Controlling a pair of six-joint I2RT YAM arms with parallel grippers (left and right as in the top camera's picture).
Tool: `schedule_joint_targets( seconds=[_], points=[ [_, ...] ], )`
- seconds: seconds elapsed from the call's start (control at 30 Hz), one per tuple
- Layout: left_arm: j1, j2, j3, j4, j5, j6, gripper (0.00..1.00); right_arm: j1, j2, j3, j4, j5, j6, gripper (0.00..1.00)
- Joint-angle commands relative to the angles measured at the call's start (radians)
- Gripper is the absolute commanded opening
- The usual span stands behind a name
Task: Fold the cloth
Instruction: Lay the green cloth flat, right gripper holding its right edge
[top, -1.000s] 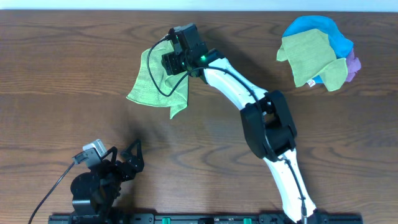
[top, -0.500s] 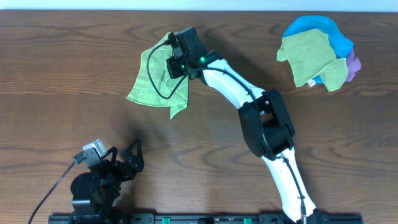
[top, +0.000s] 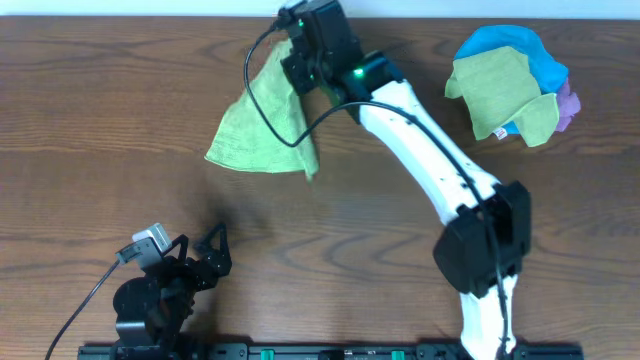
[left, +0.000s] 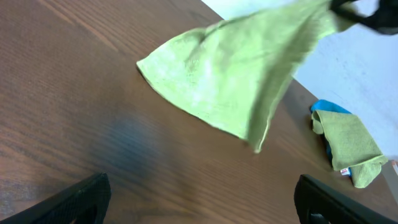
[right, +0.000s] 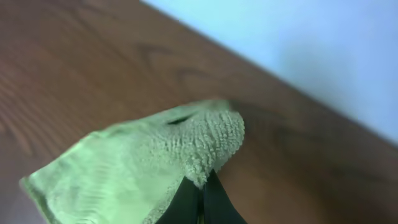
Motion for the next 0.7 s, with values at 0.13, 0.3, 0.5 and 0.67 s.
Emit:
schedule_joint_targets(
  seconds=[0.13, 0.3, 0.5, 0.67],
  points=[
    [0.006, -0.004, 0.021, 0.012, -0.004, -0.004, 0.95, -0.05, 0.016, 0.001, -0.022, 0.112, -0.068, 0.02],
    [0.006, -0.004, 0.021, 0.012, -0.004, -0.004, 0.95, -0.099, 0.019, 0.001, -0.019, 0.201, -0.049, 0.74],
    [0.006, -0.004, 0.021, 0.023, 0.018, -0.008, 0.96, -0.145, -0.007, 0.001, -0.091, 0.151, 0.043, 0.81],
    [0.006, 0.047, 0.047, 0.026, 0.031, -0.013, 0.96, -0.2, -0.023, 0.001, -0.181, -0.211, 0.172, 0.84]
  ],
)
